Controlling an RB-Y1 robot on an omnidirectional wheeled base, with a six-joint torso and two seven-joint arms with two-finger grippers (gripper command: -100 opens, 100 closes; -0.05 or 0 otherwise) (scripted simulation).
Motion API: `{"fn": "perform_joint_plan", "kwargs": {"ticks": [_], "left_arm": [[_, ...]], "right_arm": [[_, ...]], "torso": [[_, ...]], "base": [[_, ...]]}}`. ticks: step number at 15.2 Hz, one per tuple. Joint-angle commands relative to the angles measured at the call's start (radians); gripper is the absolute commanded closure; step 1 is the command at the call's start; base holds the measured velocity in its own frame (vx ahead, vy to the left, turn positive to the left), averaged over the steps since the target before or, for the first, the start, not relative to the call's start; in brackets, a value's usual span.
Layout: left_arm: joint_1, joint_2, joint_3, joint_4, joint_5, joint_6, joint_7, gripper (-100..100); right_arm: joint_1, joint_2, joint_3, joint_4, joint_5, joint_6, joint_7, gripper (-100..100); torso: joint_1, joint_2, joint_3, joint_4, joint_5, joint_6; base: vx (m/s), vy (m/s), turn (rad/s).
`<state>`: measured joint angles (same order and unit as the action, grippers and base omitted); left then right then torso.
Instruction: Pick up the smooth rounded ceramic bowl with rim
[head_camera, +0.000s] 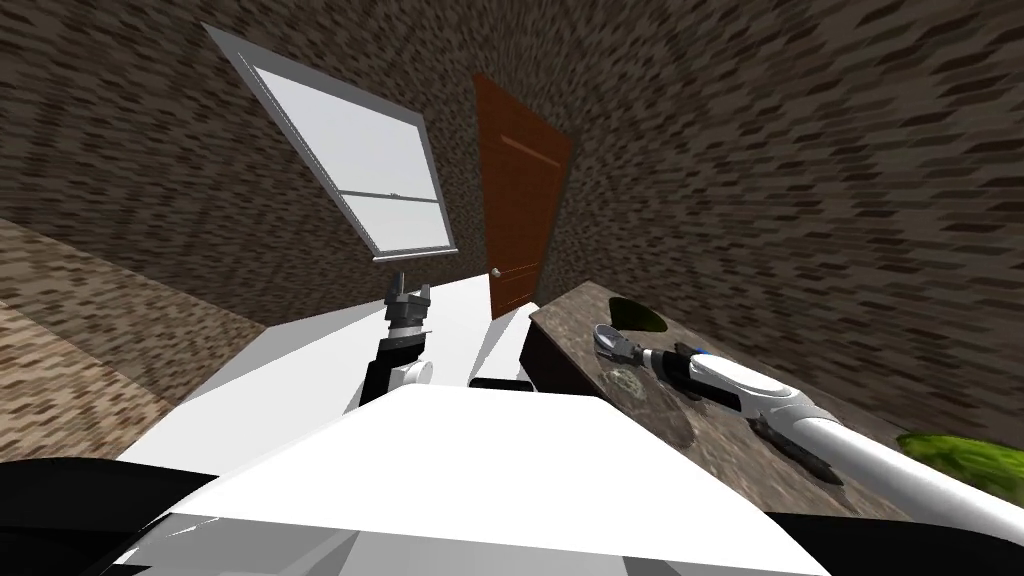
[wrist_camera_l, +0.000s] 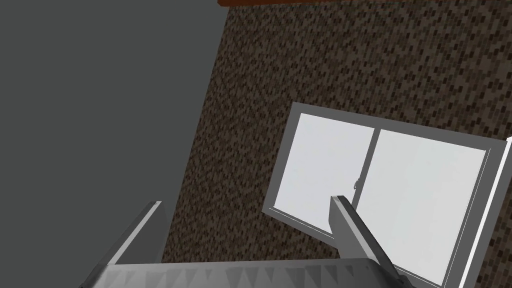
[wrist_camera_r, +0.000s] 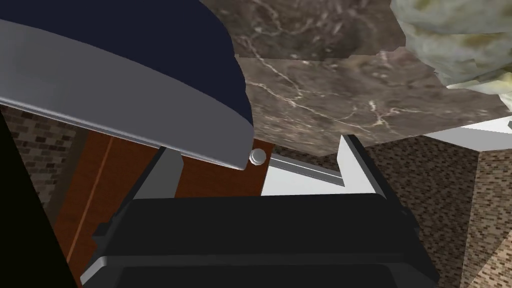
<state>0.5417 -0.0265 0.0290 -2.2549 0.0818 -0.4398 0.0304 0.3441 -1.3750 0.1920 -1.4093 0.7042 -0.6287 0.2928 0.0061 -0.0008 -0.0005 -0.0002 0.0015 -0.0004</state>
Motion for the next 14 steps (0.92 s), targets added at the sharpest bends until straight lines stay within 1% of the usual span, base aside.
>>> {"fn": "perform_joint_plan", "kwargs": {"ticks": [1,2,3,5,6,7,8,11,14], "left_arm": [[0.0,0.0,0.0,0.0,0.0,0.0,0.0,0],[0.0,0.0,0.0,0.0,0.0,0.0,0.0,0],[0.0,0.0,0.0,0.0,0.0,0.0,0.0,0],[0.0,0.0,0.0,0.0,0.0,0.0,0.0,0],[0.0,0.0,0.0,0.0,0.0,0.0,0.0,0],[0.0,0.0,0.0,0.0,0.0,0.0,0.0,0],[0.0,0.0,0.0,0.0,0.0,0.0,0.0,0],[0.0,0.0,0.0,0.0,0.0,0.0,0.0,0],[0.0,0.0,0.0,0.0,0.0,0.0,0.0,0]], "right_arm": [[-0.007,-0.026,0.021,0.028,0.023,-0.006,0.009,-100],[-0.005,-0.058,0.037,0.057,0.045,-0.016,0.021,-100],[-0.005,-0.058,0.037,0.057,0.045,-0.016,0.021,-100],[0.001,-0.11,0.067,0.109,0.086,-0.035,0.043,-100],[0.001,-0.115,0.067,0.109,0.086,-0.035,0.043,-100],[0.004,-0.14,0.081,0.132,0.105,-0.044,0.053,-100],[0.004,-0.14,0.081,0.132,0.105,-0.044,0.053,-100],[0.013,-0.199,0.118,0.189,0.15,-0.065,0.076,-100],[0.021,-0.238,0.146,0.23,0.183,-0.081,0.093,-100]], "torso": [[0.0,0.0,0.0,0.0,0.0,0.0],[0.0,0.0,0.0,0.0,0.0,0.0],[0.0,0.0,0.0,0.0,0.0,0.0],[0.0,0.0,0.0,0.0,0.0,0.0],[0.001,0.001,0.0,0.0,0.0,0.0],[0.001,0.001,0.0,0.0,0.0,0.0],[0.001,0.001,0.001,0.0,0.0,0.0],[0.002,0.002,0.001,0.0,0.0,0.0],[0.002,0.001,0.001,0.0,0.001,0.0]], "base": [[0.018,0.063,0.125],[0.02,0.071,0.135],[0.024,0.064,0.098],[0.019,0.074,0.146],[0.014,0.078,0.136],[0.019,0.078,0.106],[0.015,0.075,0.067],[0.015,0.083,0.125],[0.015,0.083,0.125]]}}
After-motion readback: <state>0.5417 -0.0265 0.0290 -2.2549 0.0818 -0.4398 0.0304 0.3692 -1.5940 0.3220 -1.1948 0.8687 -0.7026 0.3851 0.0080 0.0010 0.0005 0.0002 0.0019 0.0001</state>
